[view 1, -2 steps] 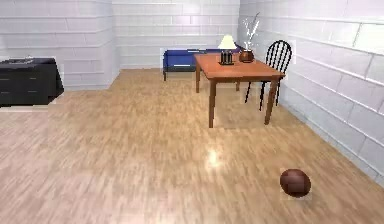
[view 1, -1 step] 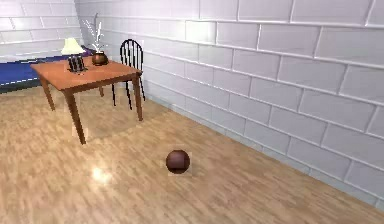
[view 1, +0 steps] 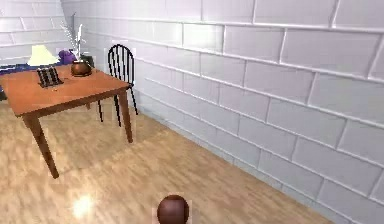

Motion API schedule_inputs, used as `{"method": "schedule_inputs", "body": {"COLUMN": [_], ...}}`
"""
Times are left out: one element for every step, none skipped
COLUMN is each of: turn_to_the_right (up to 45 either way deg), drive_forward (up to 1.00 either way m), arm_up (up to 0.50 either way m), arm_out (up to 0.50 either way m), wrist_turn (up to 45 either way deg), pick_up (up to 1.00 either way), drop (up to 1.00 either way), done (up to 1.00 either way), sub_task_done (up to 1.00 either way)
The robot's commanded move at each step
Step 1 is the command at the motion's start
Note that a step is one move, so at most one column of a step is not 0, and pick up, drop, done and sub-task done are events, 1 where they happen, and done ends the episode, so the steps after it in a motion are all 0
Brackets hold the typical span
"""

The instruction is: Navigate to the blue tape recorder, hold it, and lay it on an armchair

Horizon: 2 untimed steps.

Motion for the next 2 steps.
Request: {"method": "schedule_inputs", "body": {"turn_to_the_right": [-45.0, -6.0], "drive_forward": [0.0, 0.0], "arm_up": [0.0, 0.0], "arm_out": [0.0, 0.0], "wrist_turn": [0.0, 0.0], "pick_up": [0.0, 0.0], "drop": [0.0, 0.0], "done": [0.0, 0.0], "sub_task_done": [0.0, 0.0]}}
